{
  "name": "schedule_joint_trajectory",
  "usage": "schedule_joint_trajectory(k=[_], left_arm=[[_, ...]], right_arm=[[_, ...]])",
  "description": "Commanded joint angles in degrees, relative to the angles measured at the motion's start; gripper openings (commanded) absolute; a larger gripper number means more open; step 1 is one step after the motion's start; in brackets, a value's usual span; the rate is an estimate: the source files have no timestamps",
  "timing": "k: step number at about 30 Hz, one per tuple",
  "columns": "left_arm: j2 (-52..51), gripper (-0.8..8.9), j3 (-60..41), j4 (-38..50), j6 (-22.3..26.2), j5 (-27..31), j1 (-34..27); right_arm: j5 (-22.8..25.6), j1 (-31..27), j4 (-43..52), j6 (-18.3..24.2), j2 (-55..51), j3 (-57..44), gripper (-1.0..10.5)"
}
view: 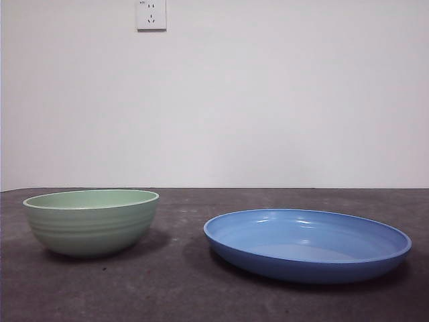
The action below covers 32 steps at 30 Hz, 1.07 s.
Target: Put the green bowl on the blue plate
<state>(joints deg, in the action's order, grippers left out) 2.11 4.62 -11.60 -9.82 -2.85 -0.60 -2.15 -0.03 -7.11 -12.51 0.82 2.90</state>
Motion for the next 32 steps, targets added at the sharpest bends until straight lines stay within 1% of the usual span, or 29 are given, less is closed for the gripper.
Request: schedule_joint_trajectory(k=[1,5,9,15,23,26,30,32], left_arm=[[1.95,0.09,3.52,0.92,-5.18,-1.68,1.05],[6.32,0.09,8.35,0.90,-6.16,-1.81,2.75],[12.35,0.09,14.73,0.83,-6.25,-2.99,4.35],[23.34,0.09,26.56,-2.91,-6.32,-10.14,6.38],[35.54,0.09,42.05,-13.99,-6.29,-22.88,8.87],[38.51,0.09,46.71,-19.87,-5.77,-26.67,9.70],[40.87,0.09,51.52,-28.09,-2.71,-31.01,10.16],[41.33,0.09,53.00,-31.04,-1.27,-32.30,10.16]], right_arm=[[-2.08,0.57,0.35,-5.29,1.38,2.93,0.1],[-5.84,1.77,-3.61,-7.10,4.90,7.67,0.1],[-8.96,3.30,-9.11,-7.58,9.49,13.97,0.1],[-14.80,5.01,-15.54,-7.72,16.85,23.45,0.1],[-23.54,6.93,-23.47,-7.56,27.58,36.46,0.1],[-25.83,7.80,-26.64,-6.14,30.99,40.72,0.1],[-27.56,8.83,-32.24,-1.88,34.36,45.77,0.1],[-28.98,9.20,-34.73,0.39,35.52,47.50,0.1]])
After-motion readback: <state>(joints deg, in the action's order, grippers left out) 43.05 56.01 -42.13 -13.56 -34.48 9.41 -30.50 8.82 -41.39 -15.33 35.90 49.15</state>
